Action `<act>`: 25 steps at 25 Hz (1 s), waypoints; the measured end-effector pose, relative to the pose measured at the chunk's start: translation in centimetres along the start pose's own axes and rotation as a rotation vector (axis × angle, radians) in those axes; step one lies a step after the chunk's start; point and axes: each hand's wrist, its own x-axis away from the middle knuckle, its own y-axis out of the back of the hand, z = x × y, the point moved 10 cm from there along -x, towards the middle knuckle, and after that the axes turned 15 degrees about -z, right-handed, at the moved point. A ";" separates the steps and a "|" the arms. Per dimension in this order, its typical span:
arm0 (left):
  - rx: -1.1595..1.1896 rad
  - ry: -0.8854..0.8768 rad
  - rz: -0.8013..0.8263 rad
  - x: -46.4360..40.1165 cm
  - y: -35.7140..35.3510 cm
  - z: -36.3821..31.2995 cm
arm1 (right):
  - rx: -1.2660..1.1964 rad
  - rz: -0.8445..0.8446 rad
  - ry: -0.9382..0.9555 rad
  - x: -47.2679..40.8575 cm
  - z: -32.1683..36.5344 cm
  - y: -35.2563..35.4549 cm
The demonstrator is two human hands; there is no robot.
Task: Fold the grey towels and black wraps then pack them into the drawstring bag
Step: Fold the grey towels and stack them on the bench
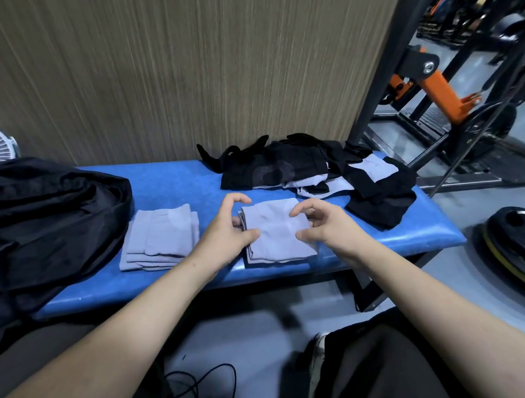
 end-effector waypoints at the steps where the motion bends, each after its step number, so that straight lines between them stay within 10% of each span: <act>1: -0.021 -0.034 -0.014 -0.1 0.2 -0.3 | -0.044 -0.010 -0.019 0.0 0.1 0.0; 7: -0.103 -0.259 -0.001 -0.2 2.4 -2.8 | -0.266 -0.076 -0.154 -0.6 0.8 -2.3; 18: -0.161 -0.129 -0.291 -0.4 16.5 -0.2 | -0.222 0.121 0.028 0.8 6.3 -14.7; 25: -0.496 -0.158 -0.361 0.0 19.7 2.3 | 0.120 0.142 0.237 -0.1 5.8 -19.8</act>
